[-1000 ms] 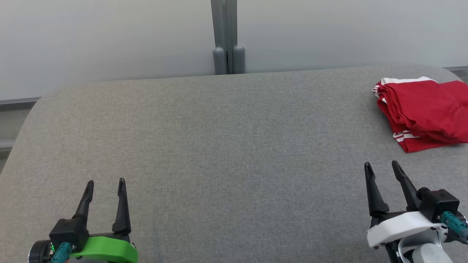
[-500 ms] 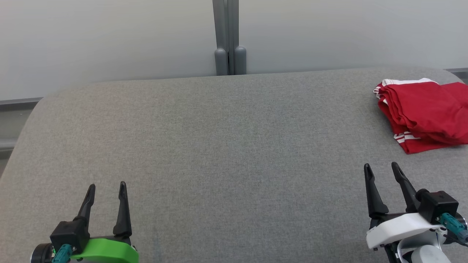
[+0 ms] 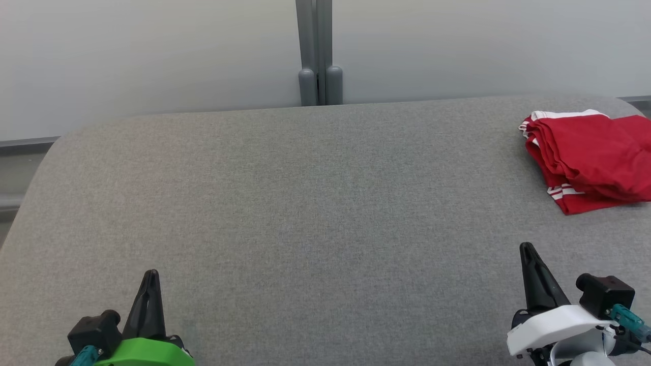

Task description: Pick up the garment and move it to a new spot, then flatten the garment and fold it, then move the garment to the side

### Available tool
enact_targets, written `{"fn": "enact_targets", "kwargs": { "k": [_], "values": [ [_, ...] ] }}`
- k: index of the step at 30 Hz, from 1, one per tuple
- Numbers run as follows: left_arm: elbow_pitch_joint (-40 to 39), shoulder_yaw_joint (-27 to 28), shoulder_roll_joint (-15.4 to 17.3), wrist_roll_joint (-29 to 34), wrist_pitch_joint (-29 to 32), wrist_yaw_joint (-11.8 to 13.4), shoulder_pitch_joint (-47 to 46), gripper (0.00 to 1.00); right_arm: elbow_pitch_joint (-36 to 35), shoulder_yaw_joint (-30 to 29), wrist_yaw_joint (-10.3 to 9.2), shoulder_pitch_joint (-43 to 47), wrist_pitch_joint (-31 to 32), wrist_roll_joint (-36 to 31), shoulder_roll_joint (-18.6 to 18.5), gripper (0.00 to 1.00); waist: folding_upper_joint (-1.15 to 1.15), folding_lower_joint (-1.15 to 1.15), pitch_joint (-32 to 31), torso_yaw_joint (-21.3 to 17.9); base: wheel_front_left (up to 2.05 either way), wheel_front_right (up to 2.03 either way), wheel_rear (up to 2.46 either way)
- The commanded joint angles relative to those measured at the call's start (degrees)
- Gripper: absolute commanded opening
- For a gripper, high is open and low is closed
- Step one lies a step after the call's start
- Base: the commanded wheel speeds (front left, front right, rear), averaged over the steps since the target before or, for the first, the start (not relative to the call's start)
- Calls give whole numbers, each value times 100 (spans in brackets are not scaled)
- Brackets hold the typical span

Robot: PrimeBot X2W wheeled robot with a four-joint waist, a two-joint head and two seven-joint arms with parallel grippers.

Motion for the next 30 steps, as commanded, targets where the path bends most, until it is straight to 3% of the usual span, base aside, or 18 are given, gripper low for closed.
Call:
{"fn": "enact_targets", "kwargs": {
  "k": [1, 11, 30],
  "values": [
    [-78, 44, 28, -274, 61, -3, -124, 0, -74, -51, 0, -108, 57, 267, -18, 0, 0, 0, 2, -1, 0, 0, 0],
    [-149, 63, 28, -1429, 330, -5, -185, 0, -60, -168, -1, -197, 356, 1342, 45, 0, 0, 0, 10, -6, 0, 0, 0],
    [-199, 132, 26, -3066, 749, -10, -317, 0, -35, -334, -2, -327, 784, 2880, 141, 0, 0, 0, 25, -15, 0, 0, 0]
  ]
}}
